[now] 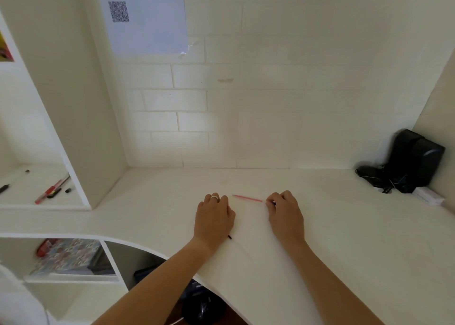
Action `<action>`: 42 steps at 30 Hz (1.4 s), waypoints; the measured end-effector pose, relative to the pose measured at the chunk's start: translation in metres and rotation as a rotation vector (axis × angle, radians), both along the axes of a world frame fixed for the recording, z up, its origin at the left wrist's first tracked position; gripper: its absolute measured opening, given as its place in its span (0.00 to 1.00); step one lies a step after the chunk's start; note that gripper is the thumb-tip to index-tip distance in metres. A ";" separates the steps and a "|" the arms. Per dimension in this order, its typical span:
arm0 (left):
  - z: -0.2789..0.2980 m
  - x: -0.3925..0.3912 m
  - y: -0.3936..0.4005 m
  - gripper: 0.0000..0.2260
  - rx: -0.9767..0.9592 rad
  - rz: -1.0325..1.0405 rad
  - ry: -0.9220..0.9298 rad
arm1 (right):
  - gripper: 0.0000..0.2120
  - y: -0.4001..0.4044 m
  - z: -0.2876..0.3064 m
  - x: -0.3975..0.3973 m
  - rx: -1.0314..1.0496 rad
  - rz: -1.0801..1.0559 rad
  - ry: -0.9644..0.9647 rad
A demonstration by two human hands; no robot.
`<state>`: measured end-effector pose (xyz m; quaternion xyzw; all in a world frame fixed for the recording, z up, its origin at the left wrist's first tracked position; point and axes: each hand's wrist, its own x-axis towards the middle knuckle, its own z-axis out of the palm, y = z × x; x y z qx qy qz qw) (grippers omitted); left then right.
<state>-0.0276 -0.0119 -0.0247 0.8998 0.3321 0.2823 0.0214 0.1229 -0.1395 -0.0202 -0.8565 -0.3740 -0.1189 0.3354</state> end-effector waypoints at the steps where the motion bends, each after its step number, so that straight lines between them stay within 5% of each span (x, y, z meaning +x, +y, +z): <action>1: 0.000 0.003 0.002 0.08 -0.011 0.056 0.038 | 0.05 0.000 0.000 0.000 0.002 -0.004 -0.005; 8: 0.009 0.026 0.014 0.10 -0.149 0.344 0.142 | 0.05 0.001 -0.003 0.003 0.041 -0.016 0.000; 21: 0.010 0.056 0.039 0.11 -0.204 0.383 0.060 | 0.06 0.009 -0.008 0.013 0.109 -0.026 0.021; 27: 0.004 0.068 0.074 0.17 -0.226 0.140 -0.002 | 0.05 0.010 -0.008 0.014 0.133 -0.024 0.027; 34: 0.003 0.065 0.070 0.06 -0.200 0.079 -0.136 | 0.05 0.010 -0.009 0.014 0.126 -0.028 0.021; 42: 0.016 0.043 0.056 0.12 -0.182 -0.065 -0.319 | 0.04 0.007 -0.003 0.011 0.187 0.009 -0.011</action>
